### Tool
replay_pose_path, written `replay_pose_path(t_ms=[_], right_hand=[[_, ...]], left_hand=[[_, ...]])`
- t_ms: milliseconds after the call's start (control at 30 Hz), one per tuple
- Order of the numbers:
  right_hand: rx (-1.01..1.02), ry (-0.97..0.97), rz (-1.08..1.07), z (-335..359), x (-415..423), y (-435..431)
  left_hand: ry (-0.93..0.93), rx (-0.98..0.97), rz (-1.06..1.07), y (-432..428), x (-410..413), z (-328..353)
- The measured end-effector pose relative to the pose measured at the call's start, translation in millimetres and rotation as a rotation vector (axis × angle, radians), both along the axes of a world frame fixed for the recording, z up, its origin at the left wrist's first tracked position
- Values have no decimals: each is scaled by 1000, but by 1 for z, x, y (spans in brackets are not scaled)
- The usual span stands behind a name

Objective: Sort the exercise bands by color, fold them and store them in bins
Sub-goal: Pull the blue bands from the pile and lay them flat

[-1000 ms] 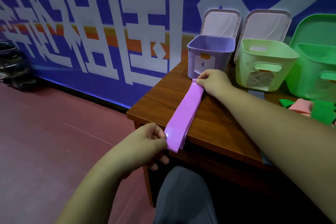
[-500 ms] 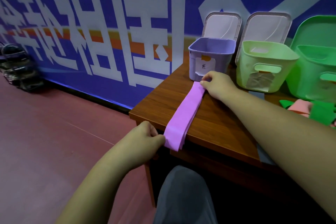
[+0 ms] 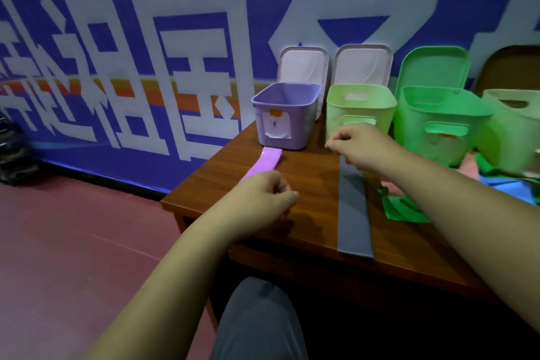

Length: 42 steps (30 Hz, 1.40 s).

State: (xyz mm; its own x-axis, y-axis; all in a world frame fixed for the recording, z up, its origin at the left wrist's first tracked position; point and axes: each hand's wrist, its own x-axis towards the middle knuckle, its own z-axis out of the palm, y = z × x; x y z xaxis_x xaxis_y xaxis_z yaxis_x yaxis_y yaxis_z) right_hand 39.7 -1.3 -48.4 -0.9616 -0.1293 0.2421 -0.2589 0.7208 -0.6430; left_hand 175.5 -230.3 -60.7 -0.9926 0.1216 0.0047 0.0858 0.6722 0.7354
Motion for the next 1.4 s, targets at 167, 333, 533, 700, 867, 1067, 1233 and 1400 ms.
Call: replay_pose_path(t_ms=[167, 333, 533, 700, 867, 1067, 1233, 1400], right_hand=[[-46, 35, -75, 10, 29, 81], [3, 173, -155, 5, 50, 174], [-74, 285, -350, -35, 63, 249], [-78, 209, -361, -59, 57, 259], [12, 213, -344, -62, 52, 271], [106, 82, -317, -66, 53, 273], [121, 107, -321, -63, 50, 270], [28, 229, -369, -63, 46, 271]], left_hand=[[126, 33, -149, 82, -34, 9], [202, -30, -358, 161, -72, 28], [389, -259, -516, 240, -113, 30], [355, -357, -754, 273, -144, 20], [281, -430, -803, 281, -167, 3], [383, -340, -709, 268, -190, -14], [494, -238, -780, 259, -197, -15], [476, -211, -772, 257, -190, -13]])
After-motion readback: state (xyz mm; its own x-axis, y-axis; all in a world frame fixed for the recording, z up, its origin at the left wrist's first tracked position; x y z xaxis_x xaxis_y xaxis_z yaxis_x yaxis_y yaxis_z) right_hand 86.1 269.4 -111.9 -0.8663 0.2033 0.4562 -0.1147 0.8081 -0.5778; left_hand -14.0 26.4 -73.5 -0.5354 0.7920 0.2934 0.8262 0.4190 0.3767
